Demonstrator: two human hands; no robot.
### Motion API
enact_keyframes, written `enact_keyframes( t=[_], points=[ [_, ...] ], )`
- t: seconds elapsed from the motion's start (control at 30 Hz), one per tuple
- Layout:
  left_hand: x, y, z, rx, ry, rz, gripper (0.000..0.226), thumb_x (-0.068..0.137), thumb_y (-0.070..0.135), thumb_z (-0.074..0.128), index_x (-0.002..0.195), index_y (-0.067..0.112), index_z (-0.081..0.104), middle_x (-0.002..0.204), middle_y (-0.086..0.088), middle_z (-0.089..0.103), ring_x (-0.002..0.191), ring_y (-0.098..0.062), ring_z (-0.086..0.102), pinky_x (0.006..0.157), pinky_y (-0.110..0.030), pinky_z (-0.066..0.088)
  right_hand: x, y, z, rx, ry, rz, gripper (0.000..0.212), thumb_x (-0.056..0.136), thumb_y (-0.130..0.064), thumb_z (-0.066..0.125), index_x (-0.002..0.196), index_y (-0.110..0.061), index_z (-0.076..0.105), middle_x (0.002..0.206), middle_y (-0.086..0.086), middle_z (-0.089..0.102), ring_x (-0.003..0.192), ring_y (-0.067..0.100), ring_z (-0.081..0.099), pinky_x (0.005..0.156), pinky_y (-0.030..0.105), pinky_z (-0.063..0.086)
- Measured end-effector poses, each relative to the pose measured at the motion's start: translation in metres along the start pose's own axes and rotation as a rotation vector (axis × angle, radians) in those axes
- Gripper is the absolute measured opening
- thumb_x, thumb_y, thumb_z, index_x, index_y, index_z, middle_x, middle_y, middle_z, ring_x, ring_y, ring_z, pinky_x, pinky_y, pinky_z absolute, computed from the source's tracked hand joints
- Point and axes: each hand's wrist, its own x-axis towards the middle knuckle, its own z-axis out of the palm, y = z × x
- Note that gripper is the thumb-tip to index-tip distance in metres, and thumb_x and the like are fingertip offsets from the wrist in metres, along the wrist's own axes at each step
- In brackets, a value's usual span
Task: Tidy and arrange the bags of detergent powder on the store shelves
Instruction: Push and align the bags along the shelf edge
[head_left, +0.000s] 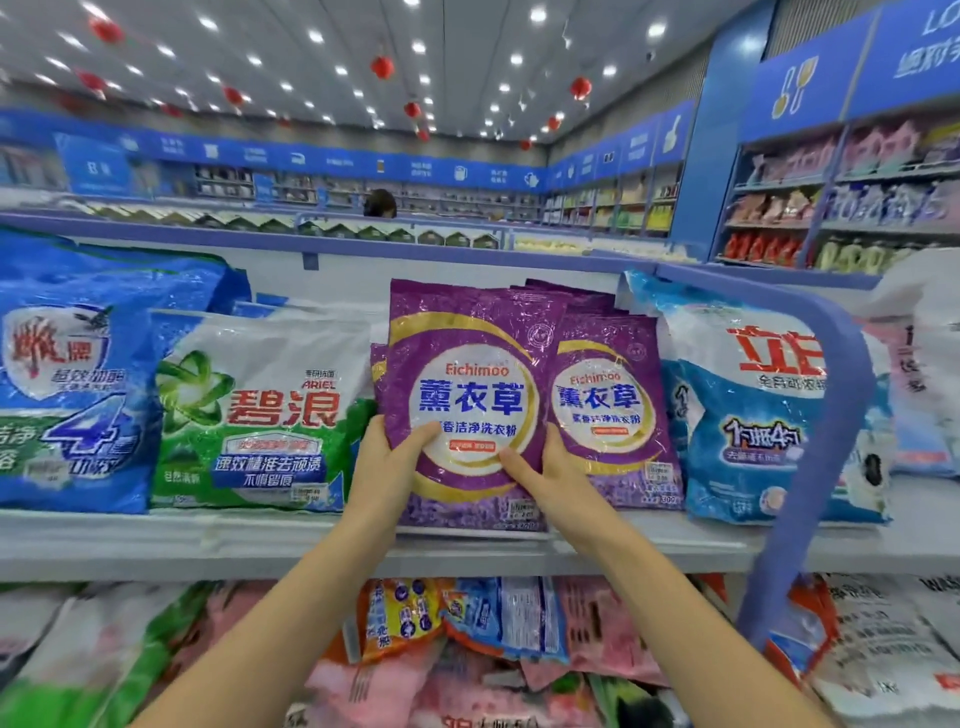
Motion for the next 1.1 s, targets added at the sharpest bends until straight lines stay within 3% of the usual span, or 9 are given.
enact_keyframes(
  t=[0.1, 0.2, 0.33, 0.43, 0.67, 0.8, 0.9, 0.97, 1.1],
  points=[
    [0.014, 0.007, -0.001, -0.046, 0.053, -0.024, 0.029, 0.087, 0.016, 0.063, 0.114, 0.018, 0.054, 0.104, -0.002, 0.068, 0.085, -0.017, 0.067, 0.06, -0.024, 0.052, 0.006, -0.003, 0.006, 0.002, -0.014, -0.033, 0.056, 0.093, -0.031, 0.054, 0.138, -0.024, 0.022, 0.126, -0.018, 0.046, 0.126, 0.005, 0.04, 0.11, 0.025, 0.026],
    [0.021, 0.009, -0.002, -0.043, 0.056, -0.019, 0.033, 0.088, 0.017, 0.062, 0.119, 0.017, 0.051, 0.104, -0.002, 0.068, 0.083, -0.016, 0.068, 0.057, -0.023, 0.054, 0.01, -0.008, 0.011, 0.011, -0.009, -0.026, 0.056, 0.096, -0.027, 0.05, 0.14, -0.024, 0.015, 0.115, -0.021, 0.037, 0.119, -0.001, 0.032, 0.093, 0.009, 0.026],
    [0.016, 0.002, -0.009, 0.059, 0.024, -0.004, 0.027, 0.092, 0.022, 0.057, 0.117, 0.021, 0.047, 0.108, 0.002, 0.064, 0.092, -0.015, 0.064, 0.074, -0.03, 0.053, 0.012, -0.003, 0.008, 0.032, -0.008, 0.016, 0.055, 0.094, -0.031, 0.053, 0.139, -0.021, 0.022, 0.128, -0.014, 0.045, 0.127, 0.008, 0.04, 0.105, 0.026, 0.032],
    [0.015, 0.0, -0.011, 0.154, 0.047, 0.011, 0.029, 0.094, 0.022, 0.054, 0.12, 0.021, 0.041, 0.112, 0.0, 0.059, 0.098, -0.019, 0.061, 0.084, -0.036, 0.051, 0.011, -0.004, 0.006, -0.015, 0.026, 0.04, 0.062, 0.094, -0.031, 0.054, 0.142, -0.018, 0.018, 0.135, -0.006, 0.044, 0.116, 0.008, 0.044, 0.097, 0.025, 0.038],
    [0.02, 0.0, -0.005, 0.268, -0.003, 0.096, 0.025, 0.097, 0.016, 0.05, 0.116, 0.024, 0.035, 0.117, -0.002, 0.057, 0.101, -0.02, 0.059, 0.084, -0.035, 0.051, 0.006, 0.0, 0.012, -0.224, 0.173, -0.099, 0.071, 0.093, -0.032, 0.056, 0.147, -0.015, 0.013, 0.144, 0.001, 0.038, 0.13, 0.014, 0.038, 0.108, 0.032, 0.035],
    [0.023, -0.004, -0.004, 0.328, 0.001, 0.129, 0.046, 0.095, 0.017, 0.053, 0.136, 0.015, 0.031, 0.131, -0.008, 0.052, 0.118, -0.025, 0.054, 0.097, -0.038, 0.046, -0.001, 0.0, 0.016, -0.638, 0.365, -0.324, 0.066, 0.091, -0.036, 0.057, 0.146, -0.017, 0.023, 0.149, 0.004, 0.027, 0.139, 0.017, 0.023, 0.114, 0.034, 0.024],
    [0.014, -0.005, -0.003, 0.642, 0.142, 0.364, 0.067, 0.091, 0.025, 0.059, 0.146, 0.013, 0.022, 0.145, -0.012, 0.034, 0.133, -0.023, 0.034, 0.106, -0.031, 0.029, -0.015, 0.003, 0.024, -0.86, 0.432, -0.476, 0.053, 0.093, -0.037, 0.053, 0.141, -0.02, 0.037, 0.149, 0.008, 0.03, 0.135, 0.023, 0.029, 0.109, 0.037, 0.028],
    [-0.003, -0.007, -0.002, 0.89, 0.207, 0.571, 0.069, 0.091, 0.039, 0.053, 0.146, 0.012, 0.023, 0.146, -0.015, 0.031, 0.135, -0.027, 0.03, 0.108, -0.038, 0.029, -0.024, 0.008, 0.031, -0.953, 0.47, -0.531, 0.048, 0.092, -0.039, 0.046, 0.136, -0.022, 0.041, 0.147, 0.009, 0.036, 0.131, 0.025, 0.034, 0.107, 0.041, 0.031],
    [-0.023, -0.025, -0.001, 1.2, 0.042, 0.698, 0.072, 0.092, 0.064, 0.016, 0.147, 0.019, 0.027, 0.151, -0.014, 0.03, 0.138, -0.03, 0.029, 0.109, -0.045, 0.028, -0.026, 0.026, 0.04, -1.116, 0.444, -0.439, 0.052, 0.091, -0.044, 0.036, 0.139, -0.024, 0.042, 0.147, 0.009, 0.039, 0.132, 0.025, 0.039, 0.108, 0.045, 0.022]
  ],
)
